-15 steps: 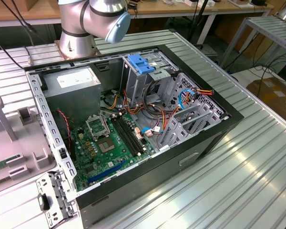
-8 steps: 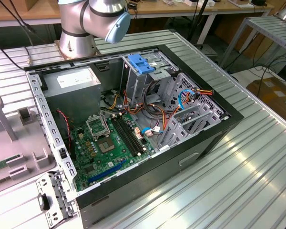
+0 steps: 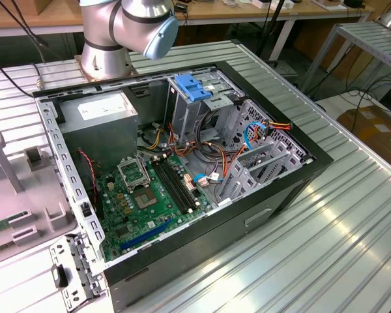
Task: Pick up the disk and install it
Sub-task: 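Reach for the disk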
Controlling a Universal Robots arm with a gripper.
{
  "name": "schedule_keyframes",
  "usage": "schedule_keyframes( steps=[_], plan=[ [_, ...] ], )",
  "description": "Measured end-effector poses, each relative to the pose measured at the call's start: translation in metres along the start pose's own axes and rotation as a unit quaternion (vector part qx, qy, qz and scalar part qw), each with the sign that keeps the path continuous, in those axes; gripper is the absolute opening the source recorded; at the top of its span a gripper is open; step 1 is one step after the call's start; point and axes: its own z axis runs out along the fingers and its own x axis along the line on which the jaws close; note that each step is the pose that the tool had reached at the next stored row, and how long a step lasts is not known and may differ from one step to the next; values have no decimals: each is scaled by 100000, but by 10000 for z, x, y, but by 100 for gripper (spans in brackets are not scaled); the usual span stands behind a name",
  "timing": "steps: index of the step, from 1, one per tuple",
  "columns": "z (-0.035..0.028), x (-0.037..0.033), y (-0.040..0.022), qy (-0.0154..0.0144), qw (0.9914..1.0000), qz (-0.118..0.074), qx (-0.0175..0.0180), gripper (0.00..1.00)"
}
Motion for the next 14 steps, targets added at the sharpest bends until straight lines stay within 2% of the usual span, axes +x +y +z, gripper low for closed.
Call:
schedule_keyframes(
  steps=[2, 4, 8, 14],
  plan=[
    [7, -15, 7, -22, 100000, -17, 291, 11],
    [18, -30, 21, -61, 99997, -24, 762, 11],
    [34, -40, 42, -80, 99994, -37, 1111, 11],
    [61, -52, 123, -109, 99990, -54, 1442, 11]
  ],
)
